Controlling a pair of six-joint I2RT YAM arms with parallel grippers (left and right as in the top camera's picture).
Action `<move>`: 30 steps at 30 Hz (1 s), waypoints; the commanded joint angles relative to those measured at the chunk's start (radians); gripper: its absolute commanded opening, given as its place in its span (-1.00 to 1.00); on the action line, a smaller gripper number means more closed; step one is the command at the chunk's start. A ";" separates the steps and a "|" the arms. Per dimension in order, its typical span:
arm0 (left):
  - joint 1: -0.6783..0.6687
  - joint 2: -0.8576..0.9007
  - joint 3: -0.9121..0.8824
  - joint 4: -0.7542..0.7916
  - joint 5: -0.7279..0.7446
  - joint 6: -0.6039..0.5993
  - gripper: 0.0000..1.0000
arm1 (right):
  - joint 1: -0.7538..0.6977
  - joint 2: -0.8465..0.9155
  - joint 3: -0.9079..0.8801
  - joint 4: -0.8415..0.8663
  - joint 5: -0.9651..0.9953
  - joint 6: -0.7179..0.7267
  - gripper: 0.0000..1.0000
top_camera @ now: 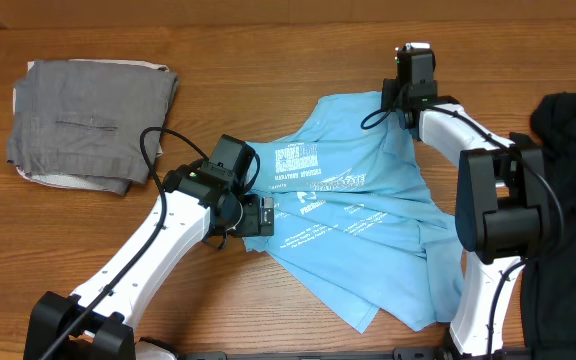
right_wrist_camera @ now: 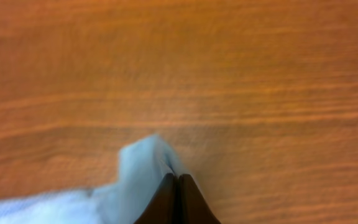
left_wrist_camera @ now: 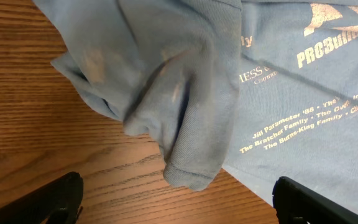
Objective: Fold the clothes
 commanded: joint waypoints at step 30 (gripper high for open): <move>0.000 0.006 -0.006 0.001 -0.007 -0.006 1.00 | 0.009 -0.212 0.029 -0.692 -0.267 0.247 0.02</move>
